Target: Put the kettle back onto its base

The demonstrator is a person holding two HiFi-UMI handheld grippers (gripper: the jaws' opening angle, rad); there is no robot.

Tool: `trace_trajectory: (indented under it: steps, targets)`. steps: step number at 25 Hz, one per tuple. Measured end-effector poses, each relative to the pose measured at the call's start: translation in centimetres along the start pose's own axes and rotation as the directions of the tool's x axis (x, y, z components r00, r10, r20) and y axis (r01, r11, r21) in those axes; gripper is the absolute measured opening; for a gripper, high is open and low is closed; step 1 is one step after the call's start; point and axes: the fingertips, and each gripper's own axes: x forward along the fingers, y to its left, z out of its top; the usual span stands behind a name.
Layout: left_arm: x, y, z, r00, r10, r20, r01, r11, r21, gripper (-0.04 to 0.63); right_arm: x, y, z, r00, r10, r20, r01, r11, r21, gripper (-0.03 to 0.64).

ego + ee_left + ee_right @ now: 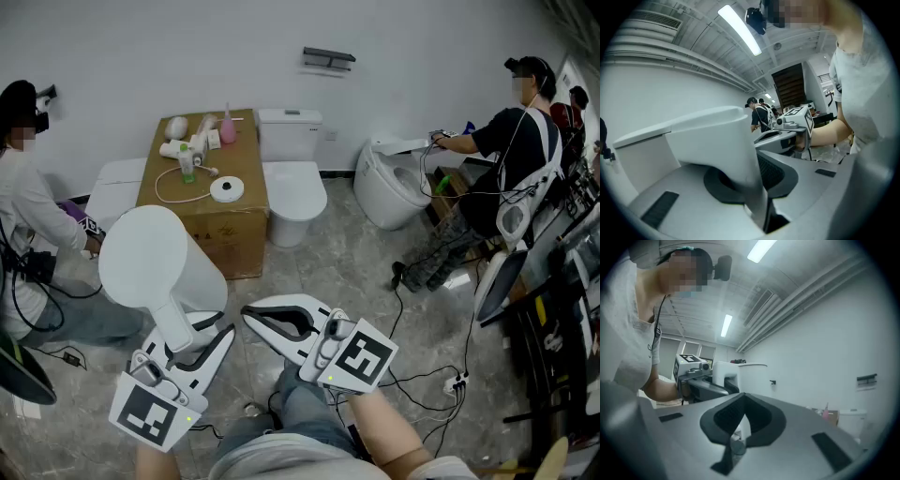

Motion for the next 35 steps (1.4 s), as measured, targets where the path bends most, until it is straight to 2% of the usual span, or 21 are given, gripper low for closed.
trace_trajectory:
  steps: [13, 20, 24, 28, 35]
  targets:
    - [-1.2, 0.0, -0.2, 1.000, 0.006, -0.007, -0.006, 1.000, 0.009, 0.069, 0.9, 1.2, 0.0, 1.000, 0.015, -0.003, -0.015, 1.000, -0.011, 0.008]
    - [-0.3, 0.7, -0.5, 1.000, 0.004, -0.012, -0.004, 1.000, -0.013, 0.069, 0.3, -0.5, 0.5, 0.998, -0.032, 0.051, 0.031, 0.999, 0.023, 0.008]
    - [1.7, 1.4, -1.2, 1.000, 0.018, -0.018, -0.019, 0.998, -0.059, 0.069, -0.5, -2.7, 0.2, 0.996, -0.042, 0.074, 0.040, 0.999, 0.029, 0.008]
    - [4.8, 3.0, -1.9, 0.999, 0.026, -0.027, -0.028, 0.998, -0.055, 0.069, -0.3, -6.5, -0.7, 0.997, -0.034, 0.067, 0.033, 0.999, 0.026, 0.008]
    - [11.9, 8.6, -2.3, 0.995, 0.092, -0.024, -0.094, 0.993, -0.077, 0.069, 1.2, -15.1, -1.2, 0.998, 0.049, 0.049, -0.049, 0.999, 0.010, 0.008]
